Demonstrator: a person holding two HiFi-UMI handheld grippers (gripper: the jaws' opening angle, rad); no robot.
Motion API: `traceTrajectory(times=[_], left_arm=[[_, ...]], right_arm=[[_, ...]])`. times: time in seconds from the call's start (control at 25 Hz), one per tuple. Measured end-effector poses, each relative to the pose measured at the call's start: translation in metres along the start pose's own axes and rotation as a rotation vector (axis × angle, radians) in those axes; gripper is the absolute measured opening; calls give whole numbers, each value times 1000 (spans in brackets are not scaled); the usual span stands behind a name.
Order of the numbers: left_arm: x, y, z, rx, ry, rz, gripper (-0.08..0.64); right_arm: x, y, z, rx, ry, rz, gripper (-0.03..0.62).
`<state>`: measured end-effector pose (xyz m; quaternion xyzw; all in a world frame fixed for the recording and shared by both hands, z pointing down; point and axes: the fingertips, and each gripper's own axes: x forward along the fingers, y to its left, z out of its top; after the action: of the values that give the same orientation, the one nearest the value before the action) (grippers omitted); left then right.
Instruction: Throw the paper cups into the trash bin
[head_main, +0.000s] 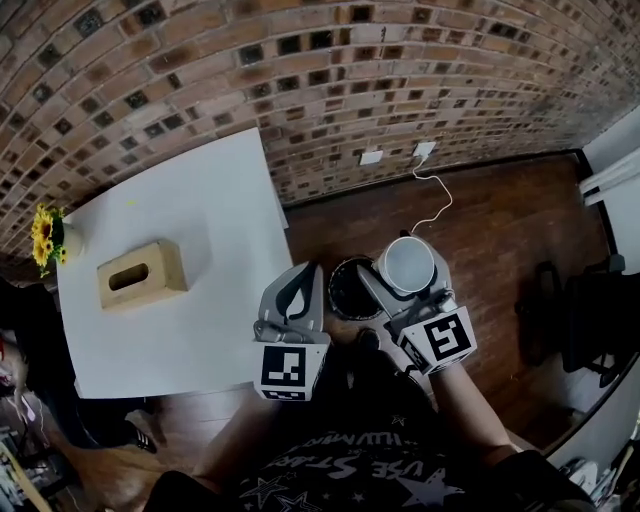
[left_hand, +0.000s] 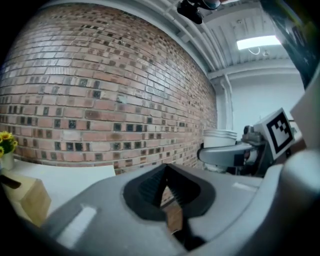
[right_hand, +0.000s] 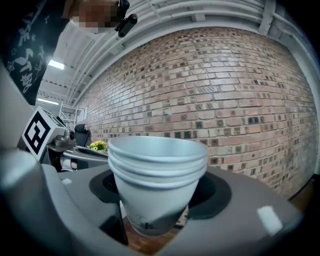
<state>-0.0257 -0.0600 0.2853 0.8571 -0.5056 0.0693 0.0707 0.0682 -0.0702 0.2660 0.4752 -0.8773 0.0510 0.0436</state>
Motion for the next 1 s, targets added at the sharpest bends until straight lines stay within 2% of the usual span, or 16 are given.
traceTrajectory(times=[0.28,0.44,0.72,0.88,1.0], left_arm=[[11,-27,-12,4,34,-2,5],[25,-43,-18,-22,73,36,5],[63,-59,-37,-27,100,129,5],[83,-74,-56,-56,110,153,5],[96,-76,-83,-54,156,153,5]], right_arm=[[-19,-18,-20,10,29,6,344],[-24,-39,-39,19,55,33,344],[-26,-69,-69,34,91,142,344],[-28,-88,-94,59,122,152,344],[-19,-93,-123,60,165,172,344]])
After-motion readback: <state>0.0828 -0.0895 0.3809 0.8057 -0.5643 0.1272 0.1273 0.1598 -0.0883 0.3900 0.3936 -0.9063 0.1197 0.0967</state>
